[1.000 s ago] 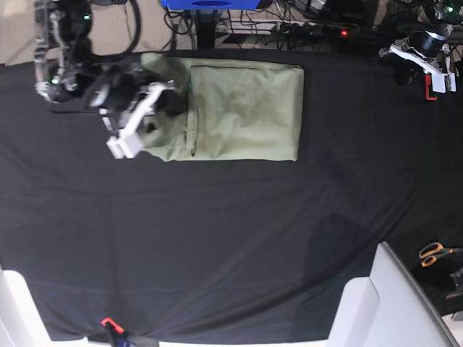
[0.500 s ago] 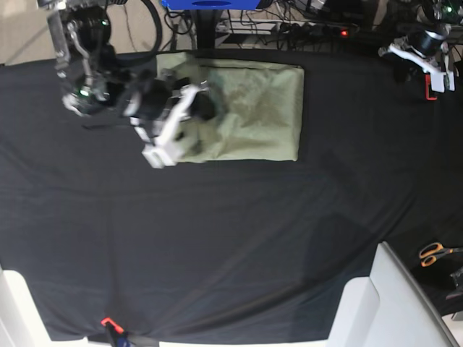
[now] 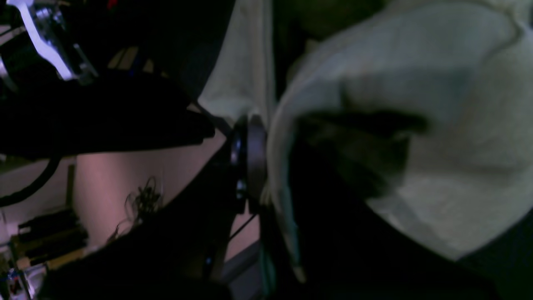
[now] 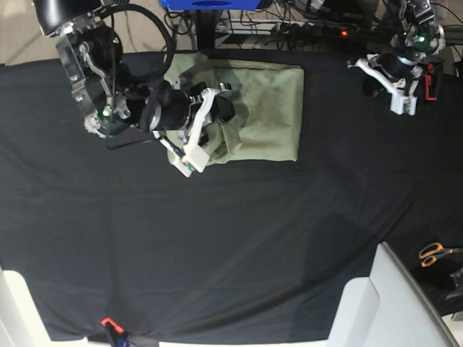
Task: Fold the T-shirt properly
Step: 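Fold the shirt's end over the bundle with the right gripper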
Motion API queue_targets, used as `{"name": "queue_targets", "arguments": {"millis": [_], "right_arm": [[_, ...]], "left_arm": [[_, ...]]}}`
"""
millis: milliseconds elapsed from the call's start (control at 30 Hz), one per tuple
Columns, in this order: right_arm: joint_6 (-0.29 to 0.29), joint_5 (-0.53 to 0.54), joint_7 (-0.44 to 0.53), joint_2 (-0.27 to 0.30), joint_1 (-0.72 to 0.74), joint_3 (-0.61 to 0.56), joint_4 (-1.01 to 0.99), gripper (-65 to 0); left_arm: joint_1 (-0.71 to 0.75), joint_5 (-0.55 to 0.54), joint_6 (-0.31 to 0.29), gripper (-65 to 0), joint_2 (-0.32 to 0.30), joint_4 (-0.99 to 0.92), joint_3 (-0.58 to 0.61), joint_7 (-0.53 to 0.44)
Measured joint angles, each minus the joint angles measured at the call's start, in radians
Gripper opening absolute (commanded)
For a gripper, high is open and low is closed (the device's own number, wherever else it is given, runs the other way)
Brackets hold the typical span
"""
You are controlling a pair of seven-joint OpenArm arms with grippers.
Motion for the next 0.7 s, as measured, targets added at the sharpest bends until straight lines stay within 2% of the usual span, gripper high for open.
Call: {"name": "queue_targets", "arguments": {"millis": [100,167,267,333,467,700], "right_arm": [[0.001,0.002,-0.006,-0.009,0.025,-0.029,-0.026,-64.2],[0.003,0.002,-0.008,-0.010,0.040,-0.042,-0.035,-64.2],[0.003,0.000,-0.004,-0.005,0.053,-0.061,-0.037,-64.2],[0.003,0.000,-0.008,-0.006,0.068,-0.079,-0.039,-64.2],[0.003,0.004,-0.008,-0.008,0.086,-0.104,-0.048,-64.2],[0.019,-0.001,-0.010,-0.005,0.097,-0.132,-0.048,-64.2]], "left_arm": [[-0.031,-0.009,-0.001,-65.0,0.017,0.000,0.056,-0.002],[-0.047,-0.009,0.019,-65.0,0.025,0.000,0.089,-0.003],[-0.048,-0.008,0.107,-65.0,0.024,-0.003,0.164,-0.005],[-0.045,-0.009,0.132,-65.0,0.020,-0.005,0.224,-0.004],[-0.047,-0.010,0.138,-65.0,0.025,-0.005,0.284,-0.006],[-0.046,-0.010,0.138,-65.0,0.027,-0.005,0.315,-0.006]]}}
